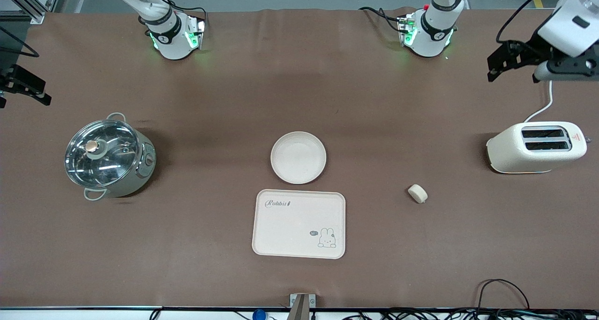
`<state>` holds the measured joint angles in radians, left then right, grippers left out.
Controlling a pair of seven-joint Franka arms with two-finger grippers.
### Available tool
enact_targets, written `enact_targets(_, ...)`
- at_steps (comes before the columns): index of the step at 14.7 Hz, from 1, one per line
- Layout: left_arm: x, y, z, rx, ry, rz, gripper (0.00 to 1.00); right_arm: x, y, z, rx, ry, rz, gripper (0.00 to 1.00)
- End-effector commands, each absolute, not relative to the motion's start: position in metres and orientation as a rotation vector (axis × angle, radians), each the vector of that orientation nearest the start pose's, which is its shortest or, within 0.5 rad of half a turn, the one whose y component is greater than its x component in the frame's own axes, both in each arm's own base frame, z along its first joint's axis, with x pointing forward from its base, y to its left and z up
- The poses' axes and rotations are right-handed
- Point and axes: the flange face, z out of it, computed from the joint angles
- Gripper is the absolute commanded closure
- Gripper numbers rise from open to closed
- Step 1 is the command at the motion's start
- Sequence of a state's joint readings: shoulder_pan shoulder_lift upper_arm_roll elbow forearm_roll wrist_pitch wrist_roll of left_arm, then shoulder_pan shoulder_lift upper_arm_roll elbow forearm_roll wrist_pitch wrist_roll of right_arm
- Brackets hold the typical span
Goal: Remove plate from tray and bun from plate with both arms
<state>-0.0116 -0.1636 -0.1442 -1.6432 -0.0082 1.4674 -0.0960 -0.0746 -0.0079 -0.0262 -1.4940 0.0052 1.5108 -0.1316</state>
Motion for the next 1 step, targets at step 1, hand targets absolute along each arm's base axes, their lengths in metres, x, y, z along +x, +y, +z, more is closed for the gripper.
enact_targets(1,0.4667,-0.0812,0.6675,-3.124,0.117,0.046,0.0,0.5439,-0.072,0.6559,-3.149,-0.002,-0.02,0.0)
